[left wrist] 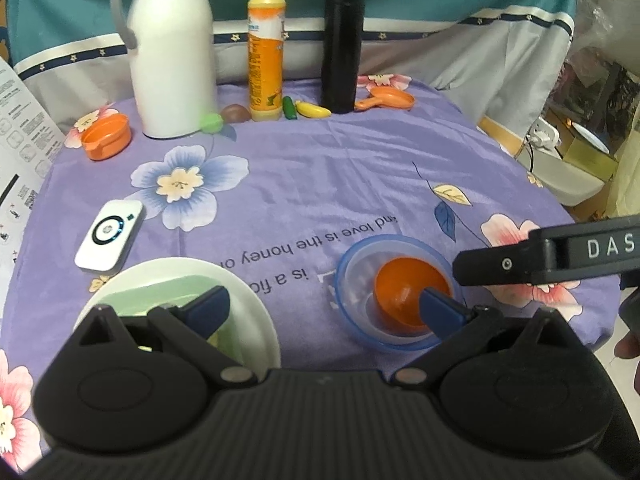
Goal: Organize plates and bowls
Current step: 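Grasp the blue bowl rim with both tools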
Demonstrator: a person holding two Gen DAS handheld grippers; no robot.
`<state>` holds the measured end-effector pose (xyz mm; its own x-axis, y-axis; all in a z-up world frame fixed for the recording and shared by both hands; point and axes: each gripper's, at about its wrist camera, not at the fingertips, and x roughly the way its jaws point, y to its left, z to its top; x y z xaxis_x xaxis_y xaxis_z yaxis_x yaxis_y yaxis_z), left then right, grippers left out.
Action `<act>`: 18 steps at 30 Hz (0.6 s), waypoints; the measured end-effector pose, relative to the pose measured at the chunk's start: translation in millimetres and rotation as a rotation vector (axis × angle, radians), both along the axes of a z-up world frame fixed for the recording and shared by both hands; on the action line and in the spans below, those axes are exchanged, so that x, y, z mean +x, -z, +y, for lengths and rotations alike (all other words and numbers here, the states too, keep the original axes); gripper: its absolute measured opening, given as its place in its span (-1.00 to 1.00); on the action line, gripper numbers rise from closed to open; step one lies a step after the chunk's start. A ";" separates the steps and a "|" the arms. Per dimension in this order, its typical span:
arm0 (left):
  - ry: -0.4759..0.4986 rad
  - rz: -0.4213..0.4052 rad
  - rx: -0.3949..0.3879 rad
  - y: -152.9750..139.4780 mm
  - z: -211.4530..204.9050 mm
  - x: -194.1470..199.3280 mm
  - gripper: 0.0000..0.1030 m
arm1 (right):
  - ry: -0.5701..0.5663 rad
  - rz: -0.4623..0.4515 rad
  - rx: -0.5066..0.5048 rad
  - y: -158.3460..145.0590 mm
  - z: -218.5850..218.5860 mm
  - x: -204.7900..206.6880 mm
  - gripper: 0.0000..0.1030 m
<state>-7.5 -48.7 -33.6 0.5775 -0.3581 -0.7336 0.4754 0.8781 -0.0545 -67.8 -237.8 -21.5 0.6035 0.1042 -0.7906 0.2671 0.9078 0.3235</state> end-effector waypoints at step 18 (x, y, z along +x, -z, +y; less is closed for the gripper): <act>0.030 0.045 -0.006 22.9 -24.8 19.7 0.84 | 0.055 0.013 0.055 23.2 -17.4 10.2 0.50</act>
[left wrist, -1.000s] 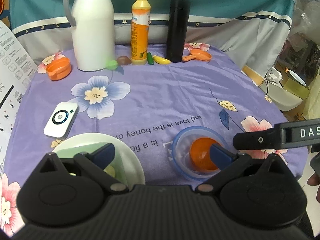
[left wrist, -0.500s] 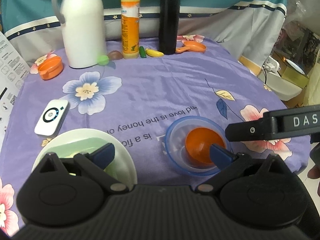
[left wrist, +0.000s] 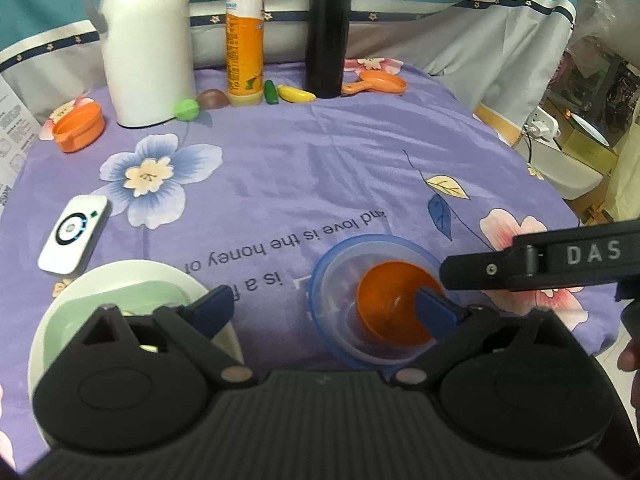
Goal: Organize plates and bowls
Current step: 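Grasp the blue bowl rim with both tools, then carry the nested bowls with both tools onto the stacked plates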
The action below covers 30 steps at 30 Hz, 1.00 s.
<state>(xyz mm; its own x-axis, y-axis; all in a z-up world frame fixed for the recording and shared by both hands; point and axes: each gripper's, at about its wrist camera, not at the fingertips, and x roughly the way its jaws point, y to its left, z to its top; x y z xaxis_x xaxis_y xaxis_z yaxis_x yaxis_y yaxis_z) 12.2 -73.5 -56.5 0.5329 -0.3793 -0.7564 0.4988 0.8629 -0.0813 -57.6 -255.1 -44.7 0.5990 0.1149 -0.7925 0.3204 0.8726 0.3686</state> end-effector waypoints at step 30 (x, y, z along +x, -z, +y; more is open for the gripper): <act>-0.008 0.123 -0.012 13.0 -3.3 10.8 -0.14 | -0.069 0.038 -0.008 10.1 25.7 27.7 -0.39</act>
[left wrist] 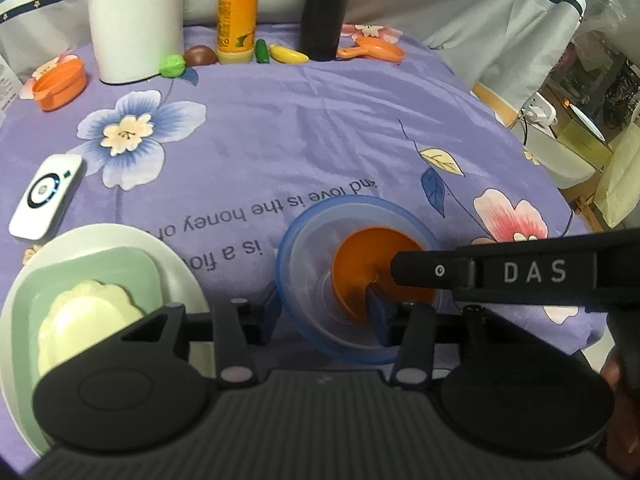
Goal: Organize plates and bowls
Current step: 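Carry the nested bowls with both tools onto the stacked plates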
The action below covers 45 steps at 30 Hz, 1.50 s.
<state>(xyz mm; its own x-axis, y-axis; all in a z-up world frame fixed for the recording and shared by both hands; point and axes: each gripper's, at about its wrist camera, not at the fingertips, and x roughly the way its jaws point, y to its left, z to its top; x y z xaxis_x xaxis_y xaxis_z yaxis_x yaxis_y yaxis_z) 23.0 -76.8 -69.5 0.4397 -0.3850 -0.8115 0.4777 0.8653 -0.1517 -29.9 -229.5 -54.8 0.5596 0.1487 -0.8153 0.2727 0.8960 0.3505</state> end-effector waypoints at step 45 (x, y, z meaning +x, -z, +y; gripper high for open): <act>-0.295 0.017 0.011 -22.0 168.7 15.0 -0.14 | -0.327 0.052 -0.035 -26.6 182.4 69.0 -0.39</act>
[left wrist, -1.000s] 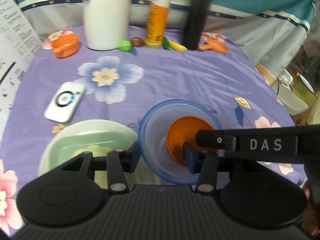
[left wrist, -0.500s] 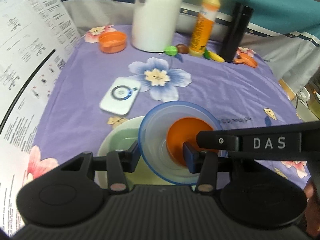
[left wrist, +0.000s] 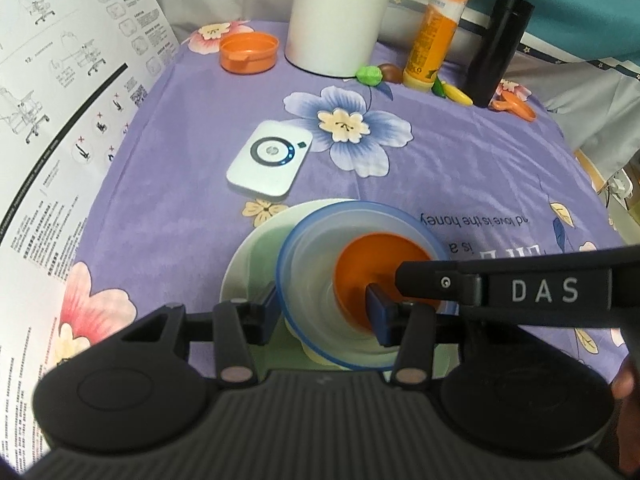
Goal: Organize plates and bowls
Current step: 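Carry the nested bowls with both tools onto the stacked plates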
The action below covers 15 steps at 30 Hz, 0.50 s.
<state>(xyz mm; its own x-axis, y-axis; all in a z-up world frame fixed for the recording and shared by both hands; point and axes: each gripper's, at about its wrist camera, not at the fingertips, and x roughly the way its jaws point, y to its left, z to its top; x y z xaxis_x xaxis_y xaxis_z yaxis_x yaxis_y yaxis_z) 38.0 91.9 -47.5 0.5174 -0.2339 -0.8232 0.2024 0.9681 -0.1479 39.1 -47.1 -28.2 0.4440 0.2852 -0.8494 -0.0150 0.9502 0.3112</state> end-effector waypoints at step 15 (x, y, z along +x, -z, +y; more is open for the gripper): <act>0.007 0.039 -0.003 16.4 -3.3 11.4 -0.14 | 0.010 0.045 -0.002 15.4 -3.6 10.6 -0.39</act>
